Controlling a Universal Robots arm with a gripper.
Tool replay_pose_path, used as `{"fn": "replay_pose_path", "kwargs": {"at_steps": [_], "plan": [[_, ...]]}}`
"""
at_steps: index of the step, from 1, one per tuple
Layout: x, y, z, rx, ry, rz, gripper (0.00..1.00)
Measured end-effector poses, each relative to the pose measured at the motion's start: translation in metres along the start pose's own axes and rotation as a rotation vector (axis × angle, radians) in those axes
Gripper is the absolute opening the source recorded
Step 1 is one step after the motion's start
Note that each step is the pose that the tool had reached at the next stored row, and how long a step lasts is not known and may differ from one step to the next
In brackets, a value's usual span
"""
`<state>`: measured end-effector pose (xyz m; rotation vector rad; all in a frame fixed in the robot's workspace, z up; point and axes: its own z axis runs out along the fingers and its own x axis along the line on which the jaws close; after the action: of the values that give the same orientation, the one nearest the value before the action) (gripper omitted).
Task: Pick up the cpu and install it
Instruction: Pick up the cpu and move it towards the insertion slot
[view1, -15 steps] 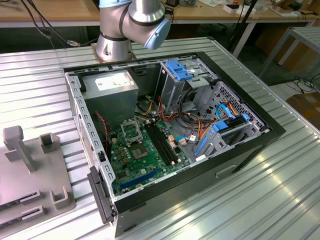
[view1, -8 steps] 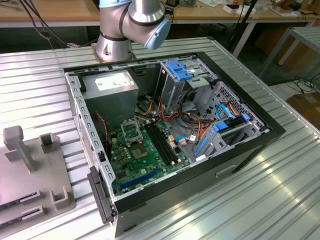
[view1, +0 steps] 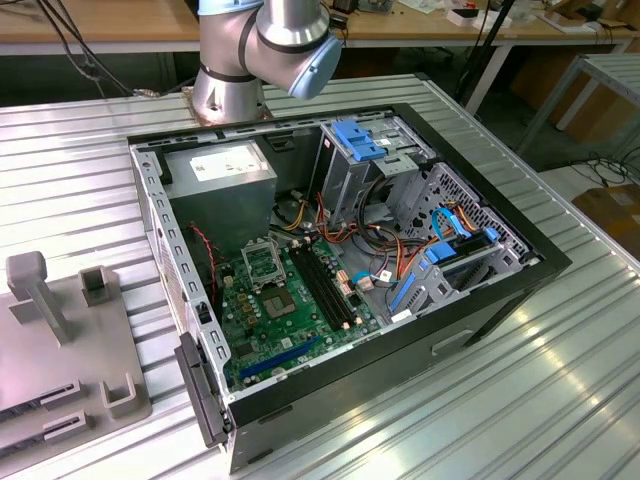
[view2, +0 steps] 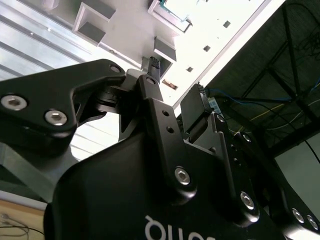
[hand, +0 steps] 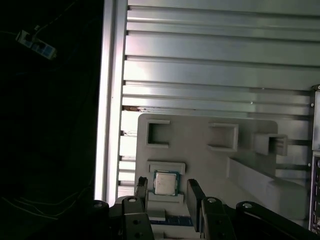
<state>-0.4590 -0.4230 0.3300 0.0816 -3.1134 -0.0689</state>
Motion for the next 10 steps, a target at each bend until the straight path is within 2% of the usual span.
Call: {"fn": "replay_pose_path", "kwargs": {"at_steps": [10], "plan": [[0.0002,-0.0003,0.0064,-0.0001,0.0000,0.000,0.45]]}}
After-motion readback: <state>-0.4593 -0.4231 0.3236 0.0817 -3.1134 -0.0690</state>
